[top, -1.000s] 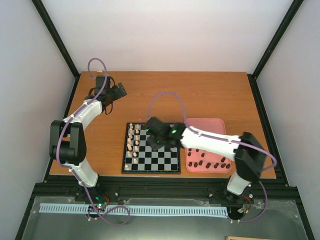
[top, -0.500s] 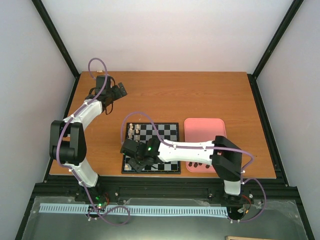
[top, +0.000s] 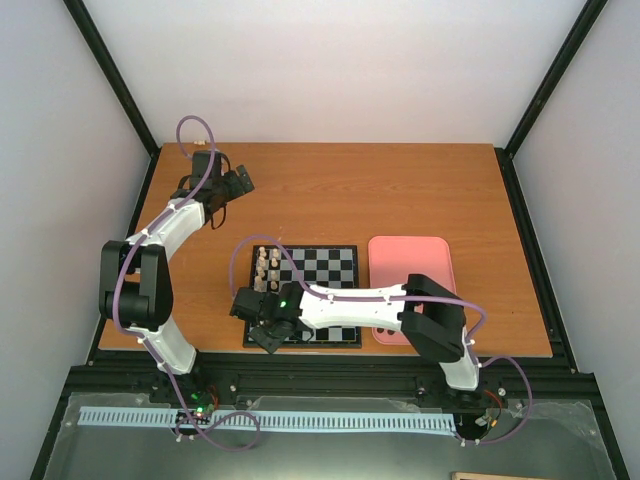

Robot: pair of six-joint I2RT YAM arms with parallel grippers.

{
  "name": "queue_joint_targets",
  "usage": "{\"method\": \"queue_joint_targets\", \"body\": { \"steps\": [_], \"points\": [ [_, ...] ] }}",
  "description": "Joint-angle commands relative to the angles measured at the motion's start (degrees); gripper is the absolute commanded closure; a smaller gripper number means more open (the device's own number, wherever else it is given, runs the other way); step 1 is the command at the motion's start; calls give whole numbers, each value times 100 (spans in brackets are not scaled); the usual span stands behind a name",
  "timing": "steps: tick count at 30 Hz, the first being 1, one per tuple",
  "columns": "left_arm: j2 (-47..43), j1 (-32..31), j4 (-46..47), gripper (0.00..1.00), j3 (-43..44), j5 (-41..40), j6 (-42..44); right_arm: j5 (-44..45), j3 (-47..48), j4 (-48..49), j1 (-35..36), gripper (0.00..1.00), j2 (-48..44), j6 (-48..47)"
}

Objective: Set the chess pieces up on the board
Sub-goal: Place the chess piece on the chessboard.

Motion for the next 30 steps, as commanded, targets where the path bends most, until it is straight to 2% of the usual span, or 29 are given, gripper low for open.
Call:
{"method": "queue_joint_targets", "body": {
  "steps": [1, 13, 30],
  "points": [
    [-30, -38, -25, 0, 207, -22, 116, 42, 237, -125, 42, 97, 209, -108],
    [-55, -38, -25, 0, 194, -18, 126, 290, 373, -165, 22, 96, 380, -145],
    [-52, -33, -18, 0, 190, -21, 126, 152, 385, -59, 25, 96, 531, -156]
  ]
}}
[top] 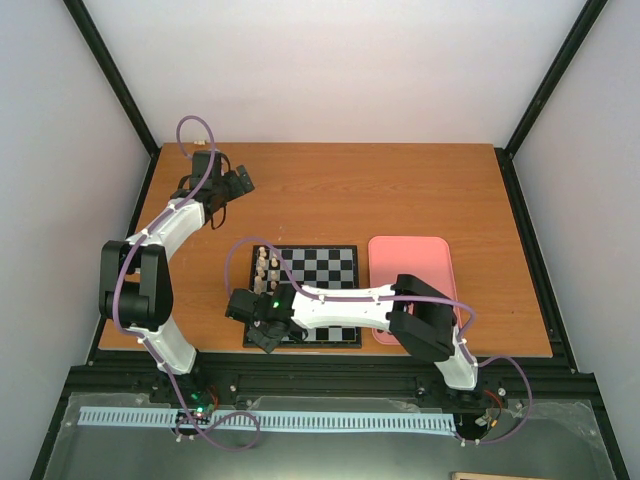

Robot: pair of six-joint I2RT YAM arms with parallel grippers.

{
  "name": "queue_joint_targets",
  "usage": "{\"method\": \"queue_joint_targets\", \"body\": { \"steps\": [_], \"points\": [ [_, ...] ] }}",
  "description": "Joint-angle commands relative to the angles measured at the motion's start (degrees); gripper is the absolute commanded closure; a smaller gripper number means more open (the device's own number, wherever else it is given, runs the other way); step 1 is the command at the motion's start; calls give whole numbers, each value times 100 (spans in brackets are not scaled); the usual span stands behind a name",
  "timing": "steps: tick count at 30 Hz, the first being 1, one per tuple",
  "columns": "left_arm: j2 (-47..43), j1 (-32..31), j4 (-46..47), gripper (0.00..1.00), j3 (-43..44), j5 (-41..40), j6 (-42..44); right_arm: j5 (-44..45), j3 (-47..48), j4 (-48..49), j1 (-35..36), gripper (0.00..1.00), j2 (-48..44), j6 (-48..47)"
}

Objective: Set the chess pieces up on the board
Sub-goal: Place the chess piece on the chessboard.

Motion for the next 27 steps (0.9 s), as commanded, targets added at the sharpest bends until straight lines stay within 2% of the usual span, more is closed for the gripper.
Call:
{"method": "queue_joint_targets", "body": {
  "steps": [1, 11, 18, 27],
  "points": [
    [-59, -33, -22, 0, 190, -18, 117, -20, 81, 77, 24, 96, 158, -46],
    [-44, -34, -16, 0, 197, -27, 117, -34, 33, 105, 15, 95, 216, -52],
    [-34, -34, -25, 0, 198, -26, 114, -77, 33, 78, 10, 85, 157, -61],
    [-60, -33, -25, 0, 198, -18, 117, -43, -86, 8, 23, 81, -54, -16]
  ]
}}
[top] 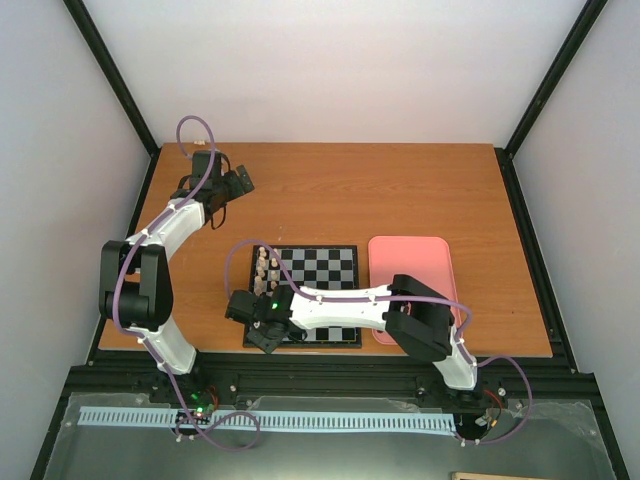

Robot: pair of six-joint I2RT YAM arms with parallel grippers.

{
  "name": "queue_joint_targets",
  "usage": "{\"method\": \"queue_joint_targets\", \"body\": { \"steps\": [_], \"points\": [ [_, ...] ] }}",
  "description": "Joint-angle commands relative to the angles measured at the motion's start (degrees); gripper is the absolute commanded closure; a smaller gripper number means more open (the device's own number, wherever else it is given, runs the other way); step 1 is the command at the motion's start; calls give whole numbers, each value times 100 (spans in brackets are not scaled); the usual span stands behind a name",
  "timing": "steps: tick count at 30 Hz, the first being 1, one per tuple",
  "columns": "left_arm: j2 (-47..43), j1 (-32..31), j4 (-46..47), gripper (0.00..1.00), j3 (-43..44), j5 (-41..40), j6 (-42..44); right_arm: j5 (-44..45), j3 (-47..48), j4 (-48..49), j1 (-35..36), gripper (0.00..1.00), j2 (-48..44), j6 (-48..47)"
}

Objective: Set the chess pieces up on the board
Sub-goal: Place the chess piece on the chessboard, then reset both arms

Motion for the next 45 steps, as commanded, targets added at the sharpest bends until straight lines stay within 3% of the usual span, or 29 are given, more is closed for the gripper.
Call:
{"method": "queue_joint_targets", "body": {
  "steps": [1, 11, 15, 17, 19, 20, 26, 30, 33, 37, 40, 45],
  "points": [
    [-56, -33, -25, 0, 198, -11, 117, 7, -95, -47, 28, 80, -176, 28],
    [-58, -34, -25, 0, 207, -18, 126, 186, -344, 28, 35, 66, -783, 27],
    [-49, -34, -34, 0, 210, -31, 135, 467, -575, -38, 43, 53, -1278, 72],
    [-50, -36, -42, 0, 216, -35, 135, 808, -756, -84, 32, 36, -1654, 193],
    [-44, -41, -42, 0, 216, -36, 135, 1070, -908, -188, -44, 2, -1929, 320],
    [-46, -44, -50, 0, 224, -36, 137, 1148, -999, -213, -112, 0, -2058, 361],
    [-119, -42, -77, 0, 204, -89, 153, 1593, -1799, 11, -1077, 0, -2868, 370],
    [-220, -64, -99, 0, 181, -139, 170, 1578, -2447, 622, -2613, 0, -3449, -1],
    [-275, -84, -109, 0, 169, -158, 187, 1070, -2821, 1375, -3781, 0, -3835, -355],
    [-332, -168, -121, 0, 181, -160, 262, 816, -2834, 1945, -4961, 0, -3909, -620],
    [-300, -237, -178, 0, 245, -215, 310, 696, -2664, 2281, -5450, 0, -3755, -704],
    [-253, -275, -256, 0, 292, -299, 343, 977, -2390, 2532, -5593, 0, -3419, -756]
  ]
}}
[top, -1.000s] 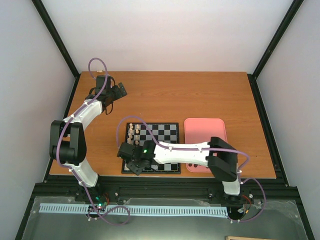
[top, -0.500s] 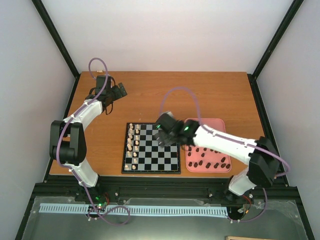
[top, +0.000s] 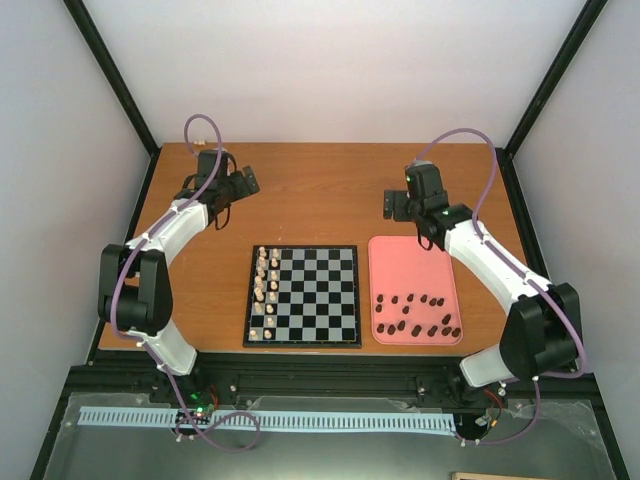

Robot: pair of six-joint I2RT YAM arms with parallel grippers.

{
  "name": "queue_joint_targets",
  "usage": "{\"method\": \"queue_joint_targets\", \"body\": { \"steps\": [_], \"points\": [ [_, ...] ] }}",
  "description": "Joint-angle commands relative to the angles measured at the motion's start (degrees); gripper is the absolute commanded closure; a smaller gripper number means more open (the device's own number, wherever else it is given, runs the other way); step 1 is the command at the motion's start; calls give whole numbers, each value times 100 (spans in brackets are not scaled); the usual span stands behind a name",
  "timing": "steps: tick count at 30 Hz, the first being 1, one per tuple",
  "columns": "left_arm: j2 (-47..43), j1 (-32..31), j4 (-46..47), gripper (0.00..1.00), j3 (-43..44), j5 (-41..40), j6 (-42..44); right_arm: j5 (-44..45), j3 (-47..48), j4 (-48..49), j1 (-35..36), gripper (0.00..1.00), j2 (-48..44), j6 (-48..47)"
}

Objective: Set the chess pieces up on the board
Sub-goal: Reset both arms

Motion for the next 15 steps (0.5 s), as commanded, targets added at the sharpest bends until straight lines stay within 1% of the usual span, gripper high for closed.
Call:
{"method": "queue_joint_targets", "body": {
  "steps": [1, 6, 10, 15],
  "points": [
    [-93, -50, -135, 0, 279, -168, 158, 171, 294, 550, -53, 0, 275, -195],
    [-188, -121, -174, 0, 281, -297, 191, 420, 389, 621, -158, 0, 480, -268],
    [-260, -140, -187, 0, 262, -401, 193, 344, 395, 737, -276, 0, 558, -256],
    [-227, -153, -222, 0, 305, -448, 184, 246, 483, 661, -352, 0, 703, -222]
  ]
}}
